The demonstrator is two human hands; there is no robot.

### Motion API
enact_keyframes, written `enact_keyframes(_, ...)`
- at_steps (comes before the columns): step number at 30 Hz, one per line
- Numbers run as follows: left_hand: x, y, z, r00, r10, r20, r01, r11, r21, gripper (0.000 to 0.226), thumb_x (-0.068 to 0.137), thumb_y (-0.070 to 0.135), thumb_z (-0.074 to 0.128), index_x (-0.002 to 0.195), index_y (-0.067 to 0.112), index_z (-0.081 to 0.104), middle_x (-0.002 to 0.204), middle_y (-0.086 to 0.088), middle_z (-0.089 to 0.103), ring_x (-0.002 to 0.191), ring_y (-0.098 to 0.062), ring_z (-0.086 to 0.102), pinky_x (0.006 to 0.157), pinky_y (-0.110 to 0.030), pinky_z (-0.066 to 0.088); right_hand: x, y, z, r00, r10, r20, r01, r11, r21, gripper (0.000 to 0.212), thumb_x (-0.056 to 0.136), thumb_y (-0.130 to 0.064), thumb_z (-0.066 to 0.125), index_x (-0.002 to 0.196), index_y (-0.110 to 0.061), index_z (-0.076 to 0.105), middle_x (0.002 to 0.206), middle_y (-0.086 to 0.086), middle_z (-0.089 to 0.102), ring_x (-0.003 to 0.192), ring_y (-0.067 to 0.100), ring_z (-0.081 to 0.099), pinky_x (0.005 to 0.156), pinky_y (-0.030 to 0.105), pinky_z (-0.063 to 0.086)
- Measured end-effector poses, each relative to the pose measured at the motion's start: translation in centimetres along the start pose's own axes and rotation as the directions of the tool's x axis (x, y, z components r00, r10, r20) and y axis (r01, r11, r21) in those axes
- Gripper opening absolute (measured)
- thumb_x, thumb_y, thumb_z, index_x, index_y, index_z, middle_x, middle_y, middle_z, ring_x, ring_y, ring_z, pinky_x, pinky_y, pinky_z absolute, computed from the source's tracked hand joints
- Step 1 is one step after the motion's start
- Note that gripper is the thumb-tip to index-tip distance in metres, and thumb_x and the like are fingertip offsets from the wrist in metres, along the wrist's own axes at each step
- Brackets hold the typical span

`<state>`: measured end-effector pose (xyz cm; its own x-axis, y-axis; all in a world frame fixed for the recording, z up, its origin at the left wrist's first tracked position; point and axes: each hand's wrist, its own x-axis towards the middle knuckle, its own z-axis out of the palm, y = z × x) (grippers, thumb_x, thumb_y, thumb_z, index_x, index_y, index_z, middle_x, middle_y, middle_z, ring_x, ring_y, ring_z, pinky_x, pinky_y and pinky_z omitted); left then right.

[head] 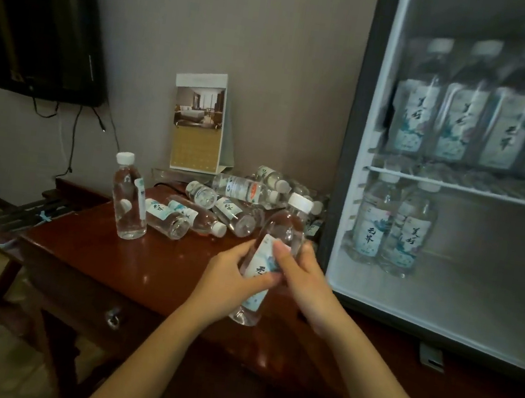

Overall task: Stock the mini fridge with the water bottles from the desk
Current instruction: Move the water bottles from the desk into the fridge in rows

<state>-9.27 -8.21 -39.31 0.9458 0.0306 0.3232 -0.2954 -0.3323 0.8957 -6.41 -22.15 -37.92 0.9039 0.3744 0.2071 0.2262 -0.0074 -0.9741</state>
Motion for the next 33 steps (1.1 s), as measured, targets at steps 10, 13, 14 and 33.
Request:
enact_keyframes(10, -0.2, 3.8, 8.7, 0.934, 0.096, 0.344, -0.111, 0.994, 0.025, 0.081, 0.068, 0.007, 0.075, 0.133, 0.037, 0.036, 0.114, 0.017, 0.059, 0.100, 0.007, 0.059, 0.080, -0.015, 0.051, -5.4, -1.1, -8.5, 0.975, -0.133, -0.178, 0.120, 0.990, -0.078, 0.039, 0.093, -0.028, 0.052, 0.126, -0.029, 0.034, 0.112, -0.005, 0.064, 0.101, 0.007, 0.064, 0.091, 0.030, 0.052)
enact_keyframes(13, 0.0, 5.0, 10.7, 0.890, 0.127, 0.439, -0.135, 0.991, -0.014, 0.089, 0.070, 0.000, 0.074, 0.137, 0.034, 0.026, 0.120, 0.023, 0.050, 0.104, 0.018, 0.052, 0.076, -0.006, 0.046, -6.5, -1.3, -10.6, 0.966, -0.145, -0.214, 0.121, 0.986, -0.118, 0.049, 0.093, -0.030, 0.051, 0.135, -0.027, 0.028, 0.107, -0.004, 0.067, 0.098, 0.007, 0.066, 0.087, 0.029, 0.054)
enact_keyframes(14, 0.1, 5.5, 11.4, 0.881, 0.141, 0.451, -0.143, 0.989, -0.029, 0.088, 0.070, -0.001, 0.073, 0.136, 0.035, 0.027, 0.120, 0.022, 0.050, 0.104, 0.018, 0.052, 0.075, -0.005, 0.046, -6.8, -1.4, -11.3, 0.959, -0.162, -0.234, 0.129, 0.981, -0.147, 0.054, 0.092, -0.030, 0.052, 0.139, -0.025, 0.025, 0.106, -0.005, 0.067, 0.097, 0.005, 0.066, 0.086, 0.028, 0.054)
enact_keyframes(33, 7.8, 5.7, 27.3, 0.898, 0.397, 0.191, -0.374, 0.916, -0.149, 0.087, 0.080, 0.012, 0.067, 0.141, 0.040, 0.011, 0.137, 0.013, 0.042, 0.120, 0.007, 0.047, 0.095, -0.012, 0.042, -4.5, 1.8, -22.8, 0.752, -0.313, -0.580, 0.080, 0.917, -0.391, 0.062, 0.087, -0.013, 0.062, 0.140, -0.029, 0.036, 0.120, -0.013, 0.061, 0.110, 0.005, 0.060, 0.094, 0.030, 0.050)
